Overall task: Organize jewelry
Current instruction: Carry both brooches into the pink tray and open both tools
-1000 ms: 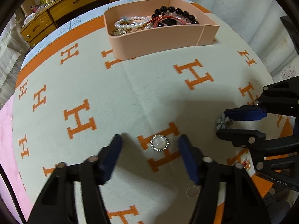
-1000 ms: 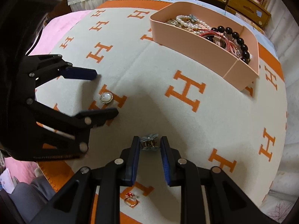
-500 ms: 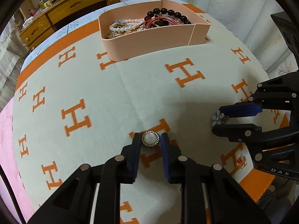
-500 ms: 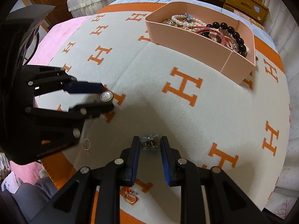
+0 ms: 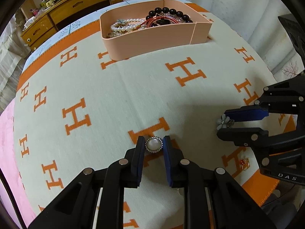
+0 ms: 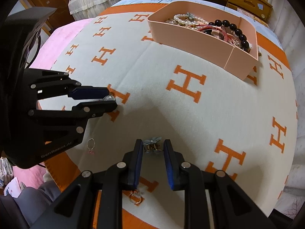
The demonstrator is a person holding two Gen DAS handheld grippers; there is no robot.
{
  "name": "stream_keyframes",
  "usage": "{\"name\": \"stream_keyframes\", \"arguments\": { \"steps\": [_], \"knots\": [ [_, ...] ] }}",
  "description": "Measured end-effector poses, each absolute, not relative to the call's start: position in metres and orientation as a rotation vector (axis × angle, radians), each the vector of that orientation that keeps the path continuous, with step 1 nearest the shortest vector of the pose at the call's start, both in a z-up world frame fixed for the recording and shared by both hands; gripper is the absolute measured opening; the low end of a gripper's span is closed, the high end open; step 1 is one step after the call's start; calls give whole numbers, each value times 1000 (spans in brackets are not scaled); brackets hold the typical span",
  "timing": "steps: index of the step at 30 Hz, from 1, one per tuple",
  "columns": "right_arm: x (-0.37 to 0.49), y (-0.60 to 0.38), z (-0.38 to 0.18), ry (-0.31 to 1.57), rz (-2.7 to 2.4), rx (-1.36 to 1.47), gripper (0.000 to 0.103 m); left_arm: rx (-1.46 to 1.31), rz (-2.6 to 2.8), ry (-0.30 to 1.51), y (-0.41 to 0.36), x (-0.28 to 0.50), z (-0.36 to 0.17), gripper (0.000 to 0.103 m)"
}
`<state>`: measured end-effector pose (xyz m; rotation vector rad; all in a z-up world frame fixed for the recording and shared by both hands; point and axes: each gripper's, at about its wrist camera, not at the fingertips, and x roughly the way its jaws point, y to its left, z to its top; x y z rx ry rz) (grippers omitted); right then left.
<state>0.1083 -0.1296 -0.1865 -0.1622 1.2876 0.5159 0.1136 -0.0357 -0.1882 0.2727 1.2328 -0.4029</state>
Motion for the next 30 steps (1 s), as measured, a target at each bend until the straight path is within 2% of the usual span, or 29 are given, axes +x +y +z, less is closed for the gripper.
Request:
{"name": "stream_keyframes", "arguments": {
  "steps": [9, 23, 30],
  "knots": [
    [115, -132, -157, 1224, 519, -144, 22, 269, -381, 1186, -32, 122, -157, 17],
    [178, -147, -31, 960, 440, -61, 22, 262, -281, 910, -37, 195, -24, 17],
    [229, -162, -4, 914, 405, 104, 22, 268, -233, 872, -48, 240, -8, 17]
  ]
}}
